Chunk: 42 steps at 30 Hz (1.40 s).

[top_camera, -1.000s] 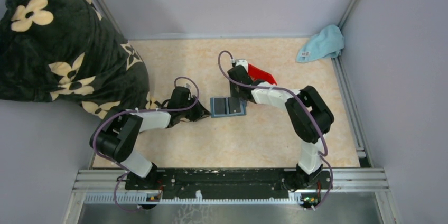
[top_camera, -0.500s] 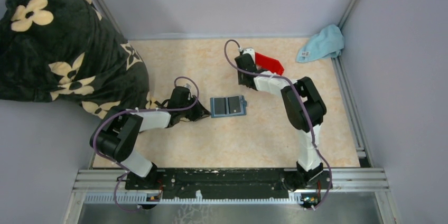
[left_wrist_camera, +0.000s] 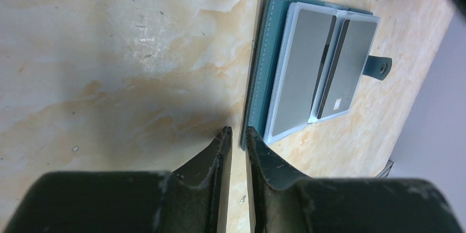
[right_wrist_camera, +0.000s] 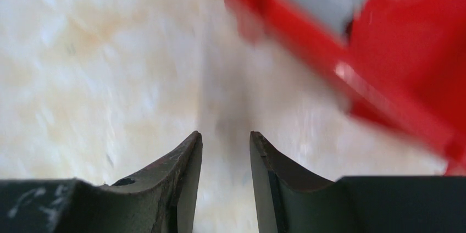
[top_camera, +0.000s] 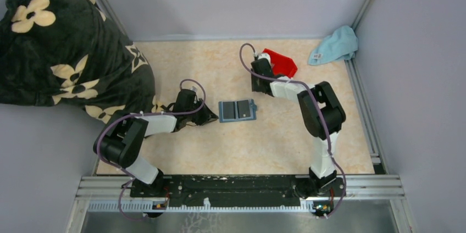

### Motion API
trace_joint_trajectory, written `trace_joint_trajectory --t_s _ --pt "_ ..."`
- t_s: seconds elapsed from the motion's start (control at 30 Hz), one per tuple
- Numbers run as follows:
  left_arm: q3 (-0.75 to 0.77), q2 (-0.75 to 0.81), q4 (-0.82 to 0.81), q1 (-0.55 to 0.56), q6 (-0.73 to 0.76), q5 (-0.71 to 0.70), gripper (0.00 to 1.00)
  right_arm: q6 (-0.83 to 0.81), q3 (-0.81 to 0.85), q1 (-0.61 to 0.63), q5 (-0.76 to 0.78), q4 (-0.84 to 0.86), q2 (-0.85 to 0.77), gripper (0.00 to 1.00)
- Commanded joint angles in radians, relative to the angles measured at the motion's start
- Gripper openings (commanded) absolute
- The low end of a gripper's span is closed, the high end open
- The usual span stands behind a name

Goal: Put the credit cards into the card holder
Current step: Move the storage box to the center of the board, then move the distractor to the center of the board.

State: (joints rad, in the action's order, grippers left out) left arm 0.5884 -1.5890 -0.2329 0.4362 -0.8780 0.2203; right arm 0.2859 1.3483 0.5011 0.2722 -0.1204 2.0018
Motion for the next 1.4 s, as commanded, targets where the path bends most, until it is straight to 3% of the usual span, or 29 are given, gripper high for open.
trace_joint_trajectory --t_s 0.0,0.43,1.07,1.37 --pt "-0.033 -0.058 0.123 -0.012 0.054 -0.067 0.24 0.083 -0.185 0.004 -0.076 0.067 -0.214 0.38" --pt "-0.026 -0.080 0.111 -0.015 0.054 -0.063 0.29 0.104 -0.392 0.026 -0.091 -0.001 -0.464 0.42" --pt "0.008 -0.127 0.111 -0.028 0.052 -0.055 0.34 0.144 -0.560 0.096 -0.127 0.081 -0.483 0.53" --pt "0.016 -0.137 0.111 -0.028 0.052 -0.049 0.34 0.140 -0.543 0.158 -0.042 0.111 -0.435 0.54"
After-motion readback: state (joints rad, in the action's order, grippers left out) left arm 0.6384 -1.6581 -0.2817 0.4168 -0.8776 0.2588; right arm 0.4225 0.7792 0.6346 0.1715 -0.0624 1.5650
